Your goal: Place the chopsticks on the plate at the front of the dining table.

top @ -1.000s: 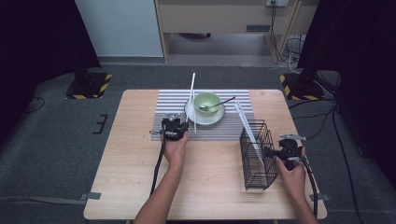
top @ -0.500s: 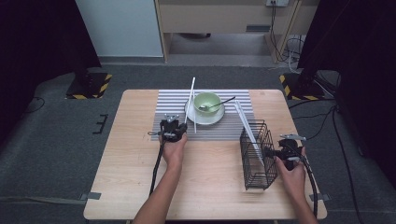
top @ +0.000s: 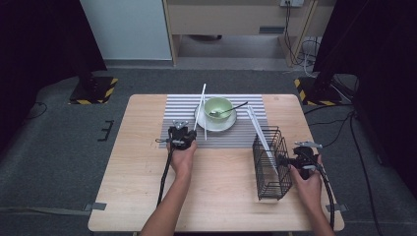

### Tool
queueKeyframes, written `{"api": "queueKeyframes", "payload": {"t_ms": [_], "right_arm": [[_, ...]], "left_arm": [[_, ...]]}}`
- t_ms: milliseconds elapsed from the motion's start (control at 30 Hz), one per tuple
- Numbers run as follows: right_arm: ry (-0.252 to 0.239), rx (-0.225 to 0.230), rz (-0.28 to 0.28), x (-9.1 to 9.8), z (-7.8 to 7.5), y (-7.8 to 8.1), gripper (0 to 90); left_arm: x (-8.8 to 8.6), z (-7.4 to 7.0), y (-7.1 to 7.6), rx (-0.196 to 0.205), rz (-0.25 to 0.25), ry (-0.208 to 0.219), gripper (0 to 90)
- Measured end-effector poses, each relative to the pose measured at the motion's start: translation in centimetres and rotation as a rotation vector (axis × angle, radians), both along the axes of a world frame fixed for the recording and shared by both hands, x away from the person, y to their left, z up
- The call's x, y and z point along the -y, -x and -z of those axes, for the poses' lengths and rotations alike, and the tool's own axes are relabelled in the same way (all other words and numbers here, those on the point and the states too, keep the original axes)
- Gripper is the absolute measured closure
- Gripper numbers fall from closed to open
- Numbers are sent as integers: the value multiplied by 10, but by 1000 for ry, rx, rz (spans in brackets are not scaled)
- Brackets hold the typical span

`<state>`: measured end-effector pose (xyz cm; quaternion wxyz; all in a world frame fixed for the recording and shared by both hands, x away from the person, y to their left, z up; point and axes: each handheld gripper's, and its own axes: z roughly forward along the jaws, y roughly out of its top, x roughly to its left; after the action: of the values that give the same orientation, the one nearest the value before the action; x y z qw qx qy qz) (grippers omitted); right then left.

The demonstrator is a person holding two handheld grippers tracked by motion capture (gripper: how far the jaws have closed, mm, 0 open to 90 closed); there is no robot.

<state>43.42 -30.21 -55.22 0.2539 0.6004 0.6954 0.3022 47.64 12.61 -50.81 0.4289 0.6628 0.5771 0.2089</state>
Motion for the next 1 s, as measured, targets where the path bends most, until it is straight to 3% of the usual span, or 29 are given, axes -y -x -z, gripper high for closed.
{"api": "queueKeyframes", "payload": {"t_ms": [167,300,500,1000], "right_arm": [[0,0,0,0,0,0,23],[0,0,1,0,0,0,23],[0,0,1,0,0,0,23],[0,0,0,0,0,0,23]], "left_arm": [[-2,4,0,-12,-6,4,861],[-5,10,0,-39,-15,45,861],[-8,16,0,-51,-27,40,861],[-4,12,3,-31,-36,45,862]]}}
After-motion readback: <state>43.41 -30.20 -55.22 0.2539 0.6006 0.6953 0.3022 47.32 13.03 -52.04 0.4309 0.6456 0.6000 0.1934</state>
